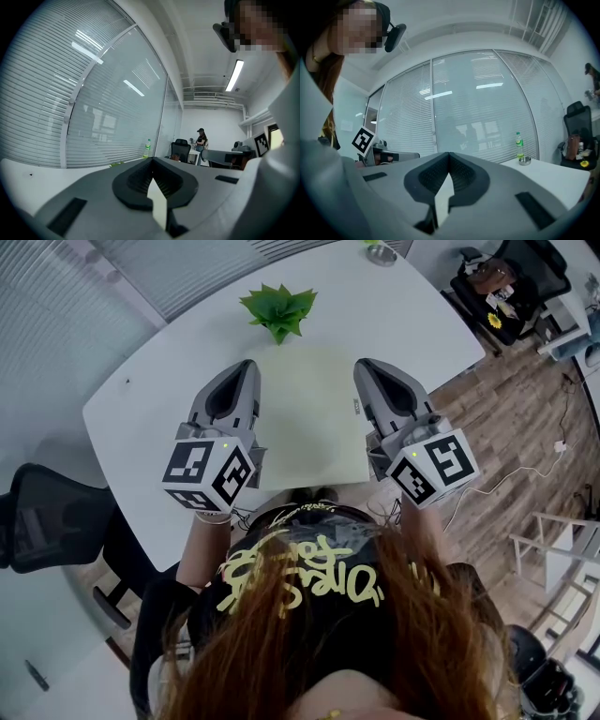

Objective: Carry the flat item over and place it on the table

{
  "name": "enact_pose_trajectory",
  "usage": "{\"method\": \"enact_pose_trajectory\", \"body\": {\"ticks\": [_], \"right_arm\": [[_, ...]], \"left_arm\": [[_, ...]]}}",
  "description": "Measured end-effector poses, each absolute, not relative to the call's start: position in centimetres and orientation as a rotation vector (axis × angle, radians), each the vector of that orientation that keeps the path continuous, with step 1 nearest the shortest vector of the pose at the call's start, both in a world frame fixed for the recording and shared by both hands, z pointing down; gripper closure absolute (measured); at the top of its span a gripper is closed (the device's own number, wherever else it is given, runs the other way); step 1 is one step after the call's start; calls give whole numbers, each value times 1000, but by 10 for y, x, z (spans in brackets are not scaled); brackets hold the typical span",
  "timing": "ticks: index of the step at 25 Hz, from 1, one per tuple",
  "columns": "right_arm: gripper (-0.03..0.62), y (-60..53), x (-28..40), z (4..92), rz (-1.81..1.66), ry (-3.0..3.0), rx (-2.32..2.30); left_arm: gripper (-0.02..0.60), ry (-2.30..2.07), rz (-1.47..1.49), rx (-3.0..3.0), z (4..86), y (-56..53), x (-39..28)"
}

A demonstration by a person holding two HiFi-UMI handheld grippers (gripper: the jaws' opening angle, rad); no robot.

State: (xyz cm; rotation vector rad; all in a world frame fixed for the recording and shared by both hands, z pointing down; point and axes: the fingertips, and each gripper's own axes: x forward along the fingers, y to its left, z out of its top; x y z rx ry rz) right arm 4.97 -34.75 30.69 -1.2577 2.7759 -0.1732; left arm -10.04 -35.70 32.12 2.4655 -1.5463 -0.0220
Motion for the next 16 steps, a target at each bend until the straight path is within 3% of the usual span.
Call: {"method": "enact_pose_trajectory", "body": {"ticks": [16], "right_arm": [[591,-353,30,317,-197,2808,-1232]], "left_arm": [[586,-1535,-30,2463,325,-364,-114]]}}
